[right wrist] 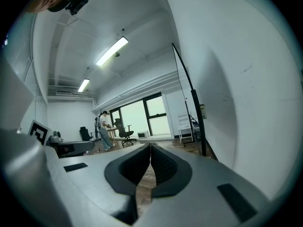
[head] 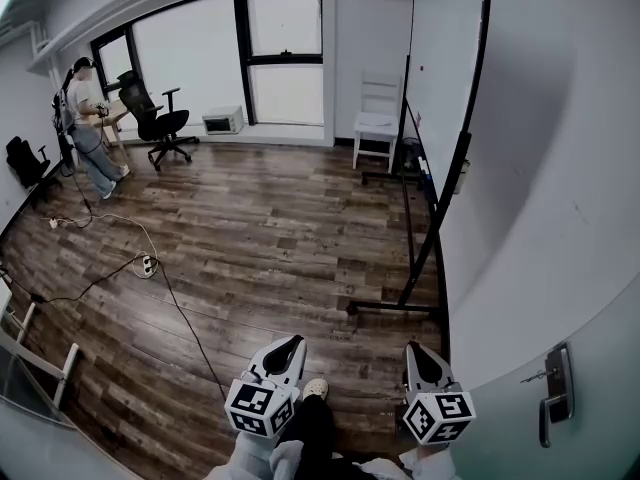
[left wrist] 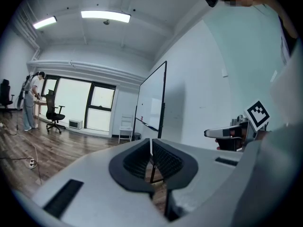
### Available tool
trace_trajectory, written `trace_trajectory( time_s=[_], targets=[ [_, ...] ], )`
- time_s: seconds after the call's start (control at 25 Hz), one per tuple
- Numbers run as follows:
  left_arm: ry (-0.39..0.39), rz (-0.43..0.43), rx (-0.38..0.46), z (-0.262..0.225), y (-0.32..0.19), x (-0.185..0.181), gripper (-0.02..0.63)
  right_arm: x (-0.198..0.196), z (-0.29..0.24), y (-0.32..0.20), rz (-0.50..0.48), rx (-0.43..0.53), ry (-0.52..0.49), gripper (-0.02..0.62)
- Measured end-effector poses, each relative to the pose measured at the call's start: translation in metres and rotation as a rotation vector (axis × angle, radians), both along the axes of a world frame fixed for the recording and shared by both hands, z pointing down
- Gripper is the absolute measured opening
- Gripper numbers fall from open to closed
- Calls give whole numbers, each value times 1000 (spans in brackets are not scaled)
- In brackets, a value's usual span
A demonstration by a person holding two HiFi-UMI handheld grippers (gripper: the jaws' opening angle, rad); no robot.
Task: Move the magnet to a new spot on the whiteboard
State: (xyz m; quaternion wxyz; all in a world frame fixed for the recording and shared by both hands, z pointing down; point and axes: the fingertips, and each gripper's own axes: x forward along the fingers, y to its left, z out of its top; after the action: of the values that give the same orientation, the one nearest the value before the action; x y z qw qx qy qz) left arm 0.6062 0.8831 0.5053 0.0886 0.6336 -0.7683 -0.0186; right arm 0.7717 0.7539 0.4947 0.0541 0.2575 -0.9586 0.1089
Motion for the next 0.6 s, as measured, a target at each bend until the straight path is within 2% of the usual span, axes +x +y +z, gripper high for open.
trace_trajectory(
  time_s=[0.6],
  targets=[
    [-3,18,-2,-20,-110,-145,21,-133,-20,-114,48,11,20,28]
  ],
)
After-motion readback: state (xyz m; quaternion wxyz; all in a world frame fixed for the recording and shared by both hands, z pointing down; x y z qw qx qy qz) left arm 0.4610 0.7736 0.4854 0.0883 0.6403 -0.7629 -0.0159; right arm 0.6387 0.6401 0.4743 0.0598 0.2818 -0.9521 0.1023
